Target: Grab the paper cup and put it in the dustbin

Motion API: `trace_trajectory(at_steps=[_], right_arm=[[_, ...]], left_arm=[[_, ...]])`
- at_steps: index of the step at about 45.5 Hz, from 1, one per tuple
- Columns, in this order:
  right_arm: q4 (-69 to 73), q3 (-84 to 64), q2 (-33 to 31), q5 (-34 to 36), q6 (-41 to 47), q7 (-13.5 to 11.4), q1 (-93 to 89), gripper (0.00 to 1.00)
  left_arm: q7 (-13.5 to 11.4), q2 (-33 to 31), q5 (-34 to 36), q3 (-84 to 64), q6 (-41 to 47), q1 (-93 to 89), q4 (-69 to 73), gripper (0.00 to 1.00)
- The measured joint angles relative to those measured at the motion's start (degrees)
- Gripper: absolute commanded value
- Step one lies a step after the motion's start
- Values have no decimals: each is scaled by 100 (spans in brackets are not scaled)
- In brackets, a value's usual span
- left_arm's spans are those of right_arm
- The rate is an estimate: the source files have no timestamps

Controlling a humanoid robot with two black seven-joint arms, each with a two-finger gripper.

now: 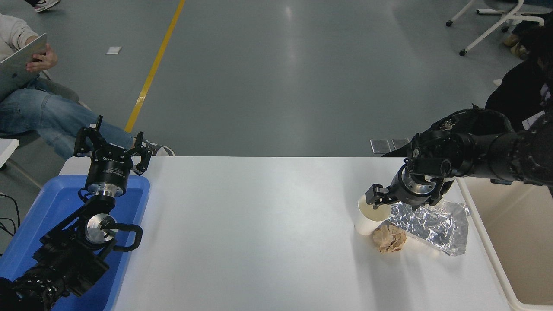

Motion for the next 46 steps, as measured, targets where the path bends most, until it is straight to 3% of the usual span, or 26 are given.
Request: trace_trajectory(at_steps=[13,24,46], right_arm=[[-193,79,44,-8,-287,5,-266,36],[-161,123,44,23,-317,19,-322,0],[-38,356,-4,65,-323,41,-323,0]], left_arm=[[0,0,-4,0,0,0,1,99],[0,0,-4,0,3,0,1,99],[0,0,-5,0,3,0,1,99]])
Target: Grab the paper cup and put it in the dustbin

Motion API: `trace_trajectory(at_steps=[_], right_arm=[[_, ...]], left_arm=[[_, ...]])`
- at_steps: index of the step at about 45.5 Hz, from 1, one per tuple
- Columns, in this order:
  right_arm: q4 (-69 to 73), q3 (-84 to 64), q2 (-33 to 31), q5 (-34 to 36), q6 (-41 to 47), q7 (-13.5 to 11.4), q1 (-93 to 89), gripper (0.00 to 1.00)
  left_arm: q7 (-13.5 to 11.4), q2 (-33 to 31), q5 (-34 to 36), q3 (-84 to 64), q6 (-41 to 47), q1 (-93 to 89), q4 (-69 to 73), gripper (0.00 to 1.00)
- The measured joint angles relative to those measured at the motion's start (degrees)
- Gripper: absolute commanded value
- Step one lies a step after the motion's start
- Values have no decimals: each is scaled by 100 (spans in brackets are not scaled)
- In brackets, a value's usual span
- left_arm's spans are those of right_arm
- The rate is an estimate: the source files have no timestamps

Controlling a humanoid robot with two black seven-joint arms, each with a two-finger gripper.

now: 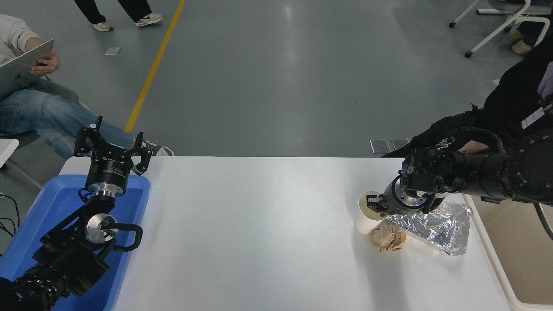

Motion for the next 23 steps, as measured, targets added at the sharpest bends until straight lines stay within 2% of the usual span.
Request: trace_trajectory(at_steps=[12,23], right_arm=[[330,62,-205,11,235,7,406,0],[966,62,-700,206,1085,10,1494,0]], left_arm=[[0,0,0,0,-1,0,0,99],[0,0,5,-1,-3,0,-1,99]])
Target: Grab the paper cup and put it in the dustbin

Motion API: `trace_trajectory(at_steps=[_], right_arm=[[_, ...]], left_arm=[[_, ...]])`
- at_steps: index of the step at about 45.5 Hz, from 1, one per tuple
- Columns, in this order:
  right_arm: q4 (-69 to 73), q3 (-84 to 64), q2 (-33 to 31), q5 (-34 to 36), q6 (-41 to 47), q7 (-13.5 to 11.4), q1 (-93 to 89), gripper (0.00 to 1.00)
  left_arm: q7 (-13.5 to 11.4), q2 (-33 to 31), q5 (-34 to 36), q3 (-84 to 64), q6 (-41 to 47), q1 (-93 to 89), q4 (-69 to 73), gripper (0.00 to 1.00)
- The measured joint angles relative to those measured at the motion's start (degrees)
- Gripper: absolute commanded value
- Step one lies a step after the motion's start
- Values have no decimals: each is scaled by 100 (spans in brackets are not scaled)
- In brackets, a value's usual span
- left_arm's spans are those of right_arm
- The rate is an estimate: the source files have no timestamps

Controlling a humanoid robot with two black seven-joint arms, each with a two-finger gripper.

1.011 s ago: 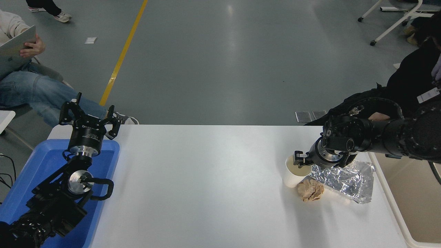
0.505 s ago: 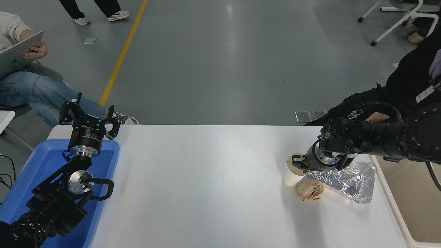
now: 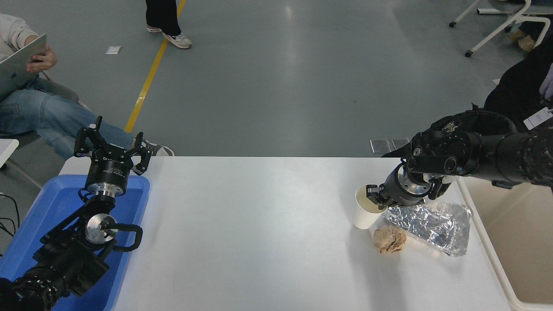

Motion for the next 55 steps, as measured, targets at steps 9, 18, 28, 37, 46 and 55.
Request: trace_trajectory(at_steps=[9,18,28,37,46,55], right_arm=[[230,-28,-232,126,844,2,899,0],[415,-83,-473,325,1238,2,1843,0],[686,-300,-587,470,1379,-5,2544,0],[807,-498,-629,587,1433,-7,2853,0],[851,-662,-647,648,1453,-8,2996,0],[860,-1014,-792,663,1460,-16,3084,0]], left_arm=[[0,0,0,0,0,-1,0,99],[0,0,0,0,0,0,1,99],[0,0,3,0,4,1,1,99],[0,0,1,0,4,2,1,99],[0,0,1,1,4,2,1,99],[0,0,-6,5,6,5,3,99]])
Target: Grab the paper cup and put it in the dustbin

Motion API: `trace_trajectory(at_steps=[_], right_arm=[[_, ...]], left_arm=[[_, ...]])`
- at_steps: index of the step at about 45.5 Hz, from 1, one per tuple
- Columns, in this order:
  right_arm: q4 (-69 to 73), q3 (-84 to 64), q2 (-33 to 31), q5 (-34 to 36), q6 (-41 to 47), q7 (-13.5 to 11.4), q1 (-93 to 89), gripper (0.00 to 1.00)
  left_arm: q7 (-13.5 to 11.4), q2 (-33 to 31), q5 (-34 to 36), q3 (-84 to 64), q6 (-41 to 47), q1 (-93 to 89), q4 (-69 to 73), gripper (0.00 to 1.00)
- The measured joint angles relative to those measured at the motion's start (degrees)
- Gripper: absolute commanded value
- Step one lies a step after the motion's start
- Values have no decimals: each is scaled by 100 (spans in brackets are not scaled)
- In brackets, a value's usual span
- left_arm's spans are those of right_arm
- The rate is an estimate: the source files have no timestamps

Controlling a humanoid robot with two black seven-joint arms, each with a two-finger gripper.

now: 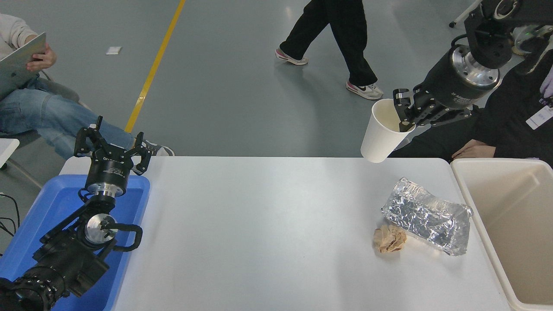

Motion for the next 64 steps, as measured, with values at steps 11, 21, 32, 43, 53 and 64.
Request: trace_trajectory(at_steps=[11,21,32,43,53,64], right_arm=[[-64,-704,-638,-91,5,-10,43,0],[-478,-1181,-1476,-304,5,-20,-304,0],[-1217,-1287,-2179,-497,5,-25,-1170,0],[-1660,-1058,-2717,-533,4,-22,-2095,0],[-1829,-592,-2907,-493,-813,-26,-3083,0],[-2160,355,-2740,-496,-2193,-20,-4559,0]], left_arm=[[0,-1,0,4,4,4,-2,99],[0,0,0,5,4,4,1,99],[0,0,-2,4,5,4,2,99],[0,0,0,4,4,4,3,99],[0,0,-1,-2,4,4,2,99],[0,0,0,-3,4,4,2,99]])
